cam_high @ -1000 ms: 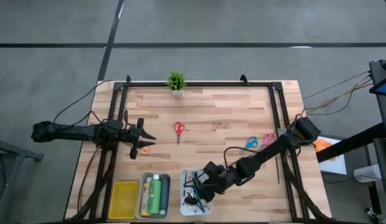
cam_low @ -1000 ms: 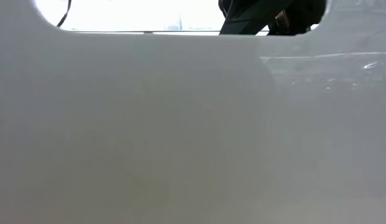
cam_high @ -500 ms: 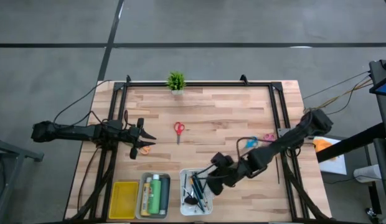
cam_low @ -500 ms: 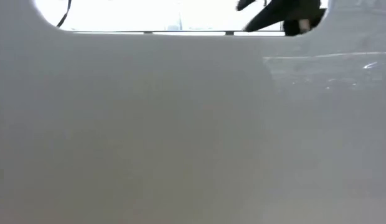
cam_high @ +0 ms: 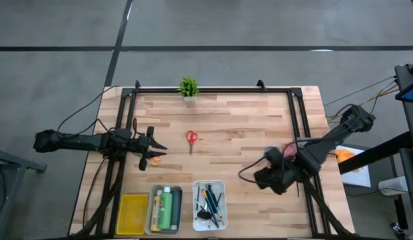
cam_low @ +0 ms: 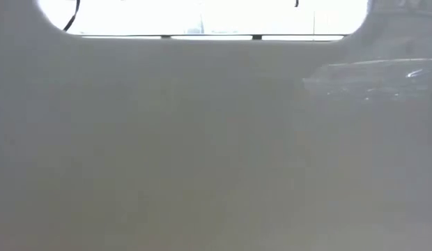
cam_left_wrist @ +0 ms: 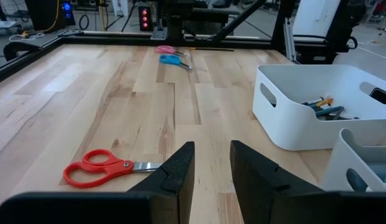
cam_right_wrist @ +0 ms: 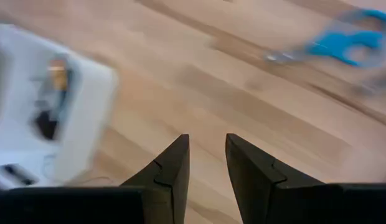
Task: Pick & Place Paint Supplies
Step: Put the black paint brush into the white bin
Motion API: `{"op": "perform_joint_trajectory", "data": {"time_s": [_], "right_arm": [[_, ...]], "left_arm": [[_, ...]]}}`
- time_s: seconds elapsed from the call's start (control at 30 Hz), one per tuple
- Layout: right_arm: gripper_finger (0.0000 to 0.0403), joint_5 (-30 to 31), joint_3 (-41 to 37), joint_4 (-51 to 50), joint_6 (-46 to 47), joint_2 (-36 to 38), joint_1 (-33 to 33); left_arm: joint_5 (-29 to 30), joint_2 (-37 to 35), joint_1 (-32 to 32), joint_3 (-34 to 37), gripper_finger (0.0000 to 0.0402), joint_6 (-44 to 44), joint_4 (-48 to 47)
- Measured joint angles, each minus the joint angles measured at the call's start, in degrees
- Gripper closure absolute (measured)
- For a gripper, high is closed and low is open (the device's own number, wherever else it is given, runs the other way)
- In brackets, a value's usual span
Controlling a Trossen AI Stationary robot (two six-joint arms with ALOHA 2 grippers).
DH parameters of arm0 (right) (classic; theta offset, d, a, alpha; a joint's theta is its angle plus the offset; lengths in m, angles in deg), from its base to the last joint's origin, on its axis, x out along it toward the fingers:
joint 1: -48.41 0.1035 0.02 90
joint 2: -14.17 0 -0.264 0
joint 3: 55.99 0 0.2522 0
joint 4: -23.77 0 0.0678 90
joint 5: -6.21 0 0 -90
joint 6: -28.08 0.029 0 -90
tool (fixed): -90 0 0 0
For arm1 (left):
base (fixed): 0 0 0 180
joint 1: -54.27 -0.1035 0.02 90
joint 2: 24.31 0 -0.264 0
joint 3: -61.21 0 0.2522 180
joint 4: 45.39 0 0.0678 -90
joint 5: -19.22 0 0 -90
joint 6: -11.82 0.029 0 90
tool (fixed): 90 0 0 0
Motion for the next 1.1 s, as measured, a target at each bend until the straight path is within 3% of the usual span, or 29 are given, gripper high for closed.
{"op": "perform_joint_trajectory", "data": {"time_s": [0.17, 0.3, 0.6, 1.1], "right_arm": [[0.0301, -4.53, -3.05, -7.93, 12.33, 3.08, 4.14], [0.0301, -9.57, -7.59, -8.56, 19.69, 4.92, 7.28], [0.0301, -22.08, -17.89, -7.52, 26.09, 5.37, 11.41], [0.0301, -24.13, -27.19, -3.59, 26.07, 5.48, 11.53]], "left_arm": [[0.0, 0.0, 0.0, 0.0, 0.0297, -0.02, 0.02], [0.0, -0.01, 0.0, 0.0, 0.0297, 0.0, 0.02], [0.0, -0.01, 0.0, 0.0, 0.0297, 0.0, 0.01], [0.01, -0.01, 0.0, 0.0, 0.0297, -0.01, 0.01]]}}
